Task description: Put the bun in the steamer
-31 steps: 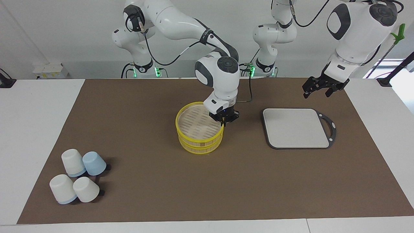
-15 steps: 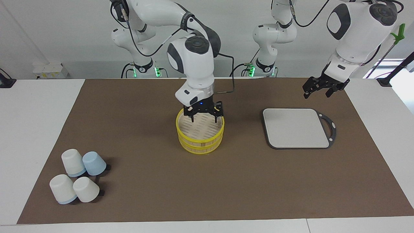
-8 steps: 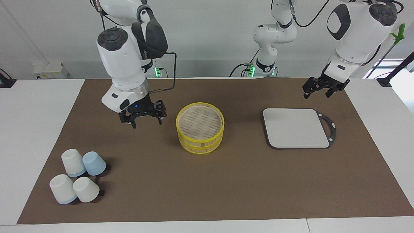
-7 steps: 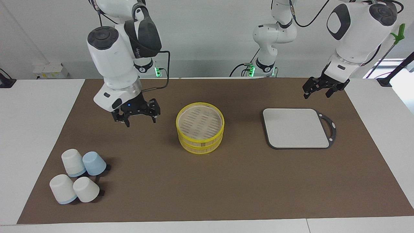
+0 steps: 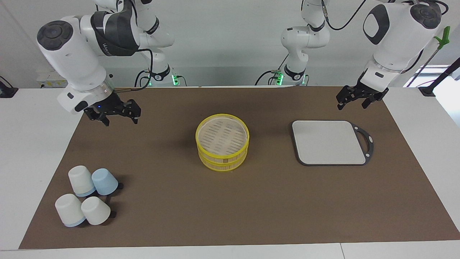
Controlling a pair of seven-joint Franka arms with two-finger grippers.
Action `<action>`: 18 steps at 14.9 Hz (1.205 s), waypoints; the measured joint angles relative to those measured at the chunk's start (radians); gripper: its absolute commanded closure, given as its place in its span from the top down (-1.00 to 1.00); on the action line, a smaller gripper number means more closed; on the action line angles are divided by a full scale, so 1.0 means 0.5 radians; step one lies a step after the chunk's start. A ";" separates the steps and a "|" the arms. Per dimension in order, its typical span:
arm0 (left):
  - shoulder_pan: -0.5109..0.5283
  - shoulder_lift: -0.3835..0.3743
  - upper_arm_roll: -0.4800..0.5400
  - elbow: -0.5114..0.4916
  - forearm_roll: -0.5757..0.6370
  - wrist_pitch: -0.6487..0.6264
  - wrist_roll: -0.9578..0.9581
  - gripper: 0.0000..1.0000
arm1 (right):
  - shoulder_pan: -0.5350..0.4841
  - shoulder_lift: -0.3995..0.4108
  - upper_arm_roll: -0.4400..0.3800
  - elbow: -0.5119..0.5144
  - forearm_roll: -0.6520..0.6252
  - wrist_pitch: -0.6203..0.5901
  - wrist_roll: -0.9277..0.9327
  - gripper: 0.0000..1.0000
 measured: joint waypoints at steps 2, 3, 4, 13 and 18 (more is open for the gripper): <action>0.000 0.000 0.000 0.000 0.000 0.000 0.000 1.00 | -0.048 -0.044 0.000 -0.063 0.000 0.024 -0.001 1.00; 0.000 0.000 0.000 0.000 0.000 0.000 0.000 1.00 | -0.058 -0.051 0.000 -0.075 0.000 0.036 -0.001 1.00; 0.000 0.000 0.000 0.000 0.000 0.000 0.000 1.00 | -0.061 -0.052 0.000 -0.079 0.000 0.042 -0.001 1.00; 0.000 0.000 0.000 0.000 0.000 0.000 0.000 1.00 | -0.063 -0.119 0.000 -0.158 0.000 0.045 -0.001 1.00; 0.000 0.000 0.000 0.000 0.000 0.000 0.000 1.00 | -0.097 -0.136 -0.001 -0.179 0.000 0.054 -0.073 1.00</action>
